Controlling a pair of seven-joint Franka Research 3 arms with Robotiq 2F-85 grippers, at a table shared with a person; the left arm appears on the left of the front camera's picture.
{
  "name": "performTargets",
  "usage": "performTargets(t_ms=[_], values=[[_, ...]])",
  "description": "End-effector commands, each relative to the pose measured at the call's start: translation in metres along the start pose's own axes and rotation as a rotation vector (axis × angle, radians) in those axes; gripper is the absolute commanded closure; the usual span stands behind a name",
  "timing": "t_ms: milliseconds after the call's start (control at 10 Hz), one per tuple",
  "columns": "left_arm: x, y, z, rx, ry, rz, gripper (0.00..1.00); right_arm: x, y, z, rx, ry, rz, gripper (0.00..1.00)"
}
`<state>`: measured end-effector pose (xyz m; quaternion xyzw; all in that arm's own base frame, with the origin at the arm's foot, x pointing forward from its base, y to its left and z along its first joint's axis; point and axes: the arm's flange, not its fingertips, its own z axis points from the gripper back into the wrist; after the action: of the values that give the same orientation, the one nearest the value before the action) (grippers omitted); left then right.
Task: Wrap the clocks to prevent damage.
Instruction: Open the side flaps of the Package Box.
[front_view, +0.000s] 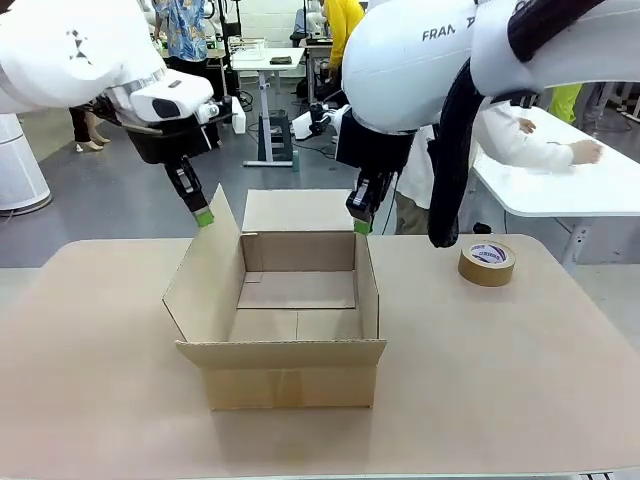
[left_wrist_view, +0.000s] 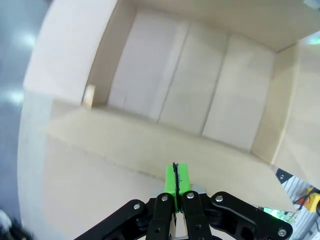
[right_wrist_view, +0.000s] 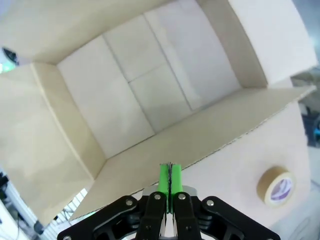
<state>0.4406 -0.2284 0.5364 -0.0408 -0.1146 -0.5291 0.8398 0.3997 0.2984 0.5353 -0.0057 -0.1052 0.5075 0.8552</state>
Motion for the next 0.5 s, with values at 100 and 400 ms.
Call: performTargets(t_ms=[100, 400], values=[[-0.003, 0.007, -0.023, 0.015, 0.099, 0.128, 0.95, -0.001, -0.010, -0.008, -0.050, 0.052, -0.110, 0.96], [-0.011, 0.013, -0.036, -0.004, 0.097, 0.172, 0.95, -0.010, -0.017, -0.018, -0.054, 0.077, -0.137, 0.96]])
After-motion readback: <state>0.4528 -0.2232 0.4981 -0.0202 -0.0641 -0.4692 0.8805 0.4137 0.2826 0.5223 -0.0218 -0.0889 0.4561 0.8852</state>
